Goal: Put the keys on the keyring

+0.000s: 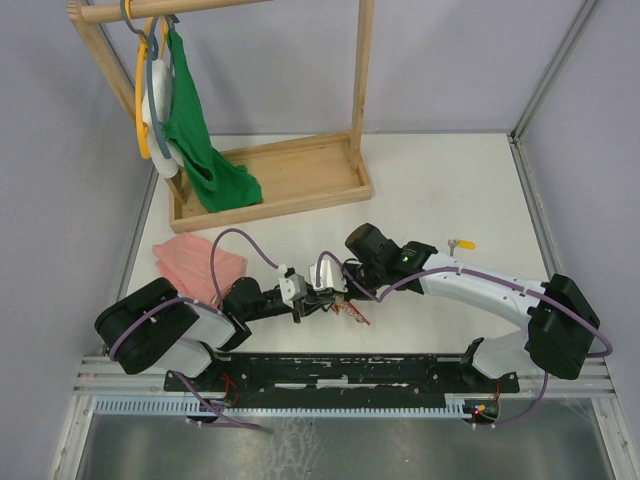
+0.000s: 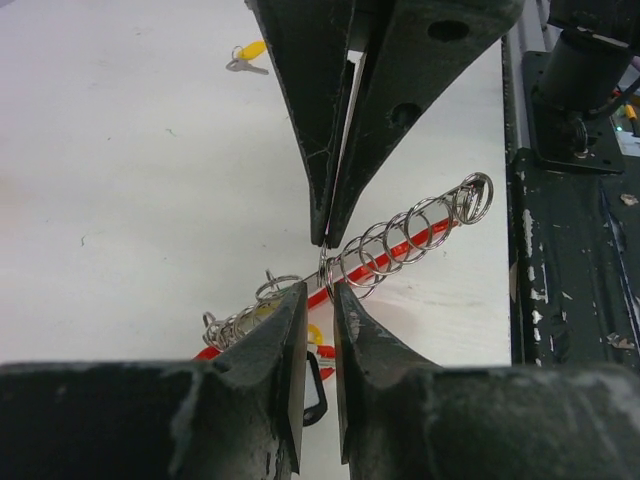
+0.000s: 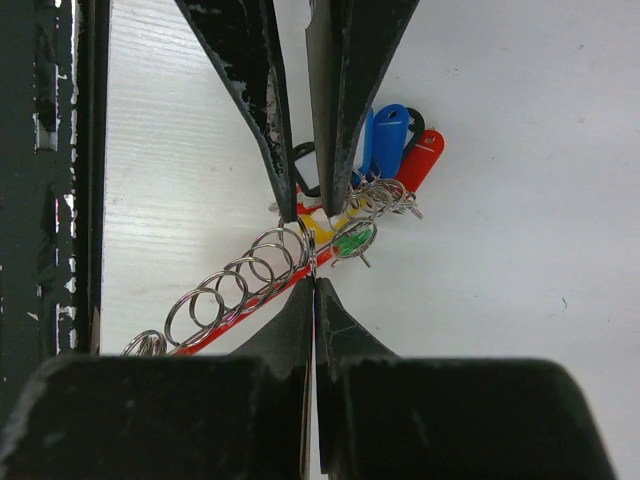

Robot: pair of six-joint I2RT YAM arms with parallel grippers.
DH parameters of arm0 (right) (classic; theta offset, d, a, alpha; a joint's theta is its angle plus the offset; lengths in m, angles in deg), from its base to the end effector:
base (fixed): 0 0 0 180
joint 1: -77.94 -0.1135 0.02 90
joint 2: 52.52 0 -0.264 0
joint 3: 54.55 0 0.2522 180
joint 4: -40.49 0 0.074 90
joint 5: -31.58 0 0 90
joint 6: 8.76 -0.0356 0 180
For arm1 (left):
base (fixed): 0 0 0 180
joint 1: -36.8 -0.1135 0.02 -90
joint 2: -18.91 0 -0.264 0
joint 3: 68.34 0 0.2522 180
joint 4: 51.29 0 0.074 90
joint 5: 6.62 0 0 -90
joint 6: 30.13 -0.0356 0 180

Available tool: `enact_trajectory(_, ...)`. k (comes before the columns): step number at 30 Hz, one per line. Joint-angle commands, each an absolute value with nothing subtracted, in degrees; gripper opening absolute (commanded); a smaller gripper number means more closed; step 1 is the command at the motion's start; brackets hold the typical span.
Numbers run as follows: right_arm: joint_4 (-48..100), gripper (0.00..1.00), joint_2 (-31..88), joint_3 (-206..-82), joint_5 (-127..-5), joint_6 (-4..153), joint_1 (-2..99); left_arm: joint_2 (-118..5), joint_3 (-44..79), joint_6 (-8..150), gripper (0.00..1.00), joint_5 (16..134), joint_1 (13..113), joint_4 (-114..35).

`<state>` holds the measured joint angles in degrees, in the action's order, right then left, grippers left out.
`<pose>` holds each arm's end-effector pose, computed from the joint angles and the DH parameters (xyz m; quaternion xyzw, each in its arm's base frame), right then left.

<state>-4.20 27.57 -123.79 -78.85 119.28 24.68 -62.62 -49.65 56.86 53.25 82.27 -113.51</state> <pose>0.1593 0.2342 0.2376 -0.7089 0.6195 0.2065 0.2665 0.1282 -0.1558 0.1491 0.4485 0.5509 -0.4181 0.5661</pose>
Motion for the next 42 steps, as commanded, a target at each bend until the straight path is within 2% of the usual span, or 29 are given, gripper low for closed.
enact_trajectory(1,-2.1,0.01,26.4,-125.4,-78.0,120.1,24.3,-59.9,-50.5,55.8,0.24,58.4,82.5,-116.5)
enact_trajectory(11,-1.2,0.01,26.0,-125.1,-78.5,120.0,24.3,-59.1,-47.7,54.0,0.24,59.3,82.5,-108.0)
enact_trajectory(27,-0.2,0.01,26.3,-124.7,-78.9,119.6,24.4,-61.4,-46.4,52.6,0.26,58.9,86.3,-110.7)
enact_trajectory(36,0.4,0.01,26.3,-124.3,-80.7,119.5,24.4,-60.7,-44.9,51.8,0.21,61.8,86.3,-108.5)
enact_trajectory(42,0.8,0.01,26.4,-124.0,-81.7,119.6,24.4,-61.2,-44.0,51.2,0.19,59.4,86.3,-107.9)
